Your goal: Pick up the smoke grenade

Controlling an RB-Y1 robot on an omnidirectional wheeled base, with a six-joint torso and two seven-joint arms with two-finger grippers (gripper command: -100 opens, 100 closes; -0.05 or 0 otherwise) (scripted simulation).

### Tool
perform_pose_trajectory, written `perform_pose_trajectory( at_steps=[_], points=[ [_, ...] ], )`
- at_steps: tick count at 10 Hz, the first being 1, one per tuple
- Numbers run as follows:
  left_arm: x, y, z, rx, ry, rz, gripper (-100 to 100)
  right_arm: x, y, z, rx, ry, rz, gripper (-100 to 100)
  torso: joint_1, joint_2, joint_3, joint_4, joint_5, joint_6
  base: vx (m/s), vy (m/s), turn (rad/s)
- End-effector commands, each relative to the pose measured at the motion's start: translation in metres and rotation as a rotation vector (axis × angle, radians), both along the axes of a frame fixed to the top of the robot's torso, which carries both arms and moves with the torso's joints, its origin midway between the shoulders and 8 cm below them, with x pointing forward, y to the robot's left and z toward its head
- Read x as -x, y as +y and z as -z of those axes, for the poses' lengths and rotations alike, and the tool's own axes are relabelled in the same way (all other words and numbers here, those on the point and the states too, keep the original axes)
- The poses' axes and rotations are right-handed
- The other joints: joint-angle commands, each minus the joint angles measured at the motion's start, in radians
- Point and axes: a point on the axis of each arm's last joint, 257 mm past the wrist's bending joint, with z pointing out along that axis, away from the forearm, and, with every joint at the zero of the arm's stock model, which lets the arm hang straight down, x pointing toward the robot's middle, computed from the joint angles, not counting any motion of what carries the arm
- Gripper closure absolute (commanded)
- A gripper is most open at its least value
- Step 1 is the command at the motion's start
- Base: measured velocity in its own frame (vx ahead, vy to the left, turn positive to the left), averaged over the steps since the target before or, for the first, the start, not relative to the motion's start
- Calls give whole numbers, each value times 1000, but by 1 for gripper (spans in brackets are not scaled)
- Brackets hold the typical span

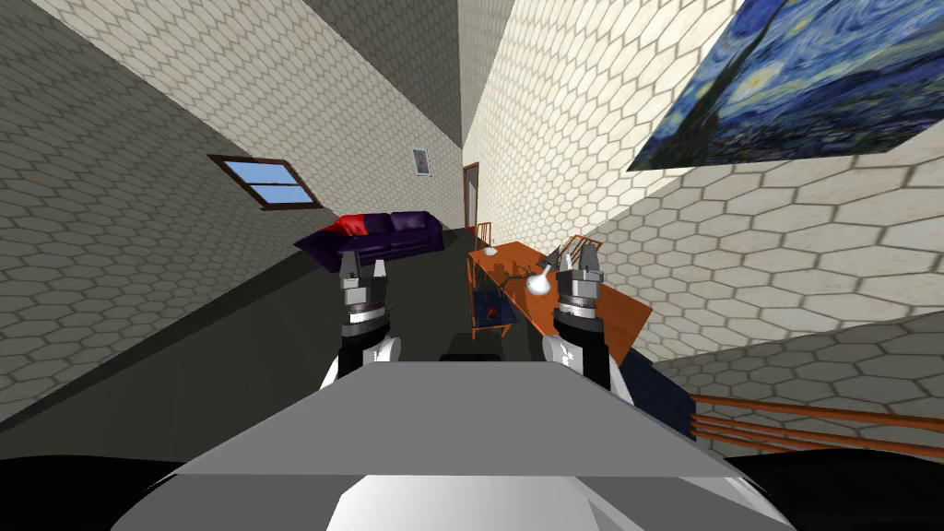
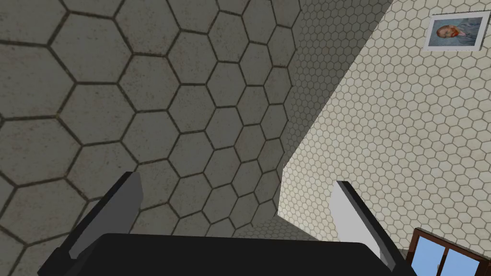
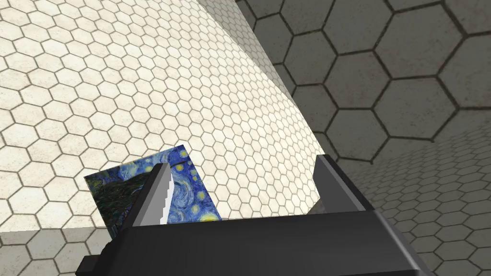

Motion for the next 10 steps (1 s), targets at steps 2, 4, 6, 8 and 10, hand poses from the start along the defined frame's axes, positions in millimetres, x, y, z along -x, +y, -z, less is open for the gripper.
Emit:
perform_pose_trajectory(
  at_steps=[2,4,6,8,10],
  points=[
    [0,0,0,0,0,0,0,-16,9,19,79,67,0,-100,-1,0,0,0,0,0,0,-7,119],
    [0,0,0,0,0,0,0,-30,15,40,145,132,10,-100,-1,0,0,0,0,0,0,-15,110],
    [0,0,0,0,0,0,0,-47,21,69,220,212,28,-100,-1,-1,0,0,0,0,2,-17,151],
    [0,0,0,0,0,0,0,-65,26,104,305,301,51,-100,-2,-1,0,0,0,0,4,-17,196],
    [0,0,0,0,0,0,0,-80,33,140,399,389,76,-100,-1,-1,-1,0,0,0,7,-19,200]
  ],
)
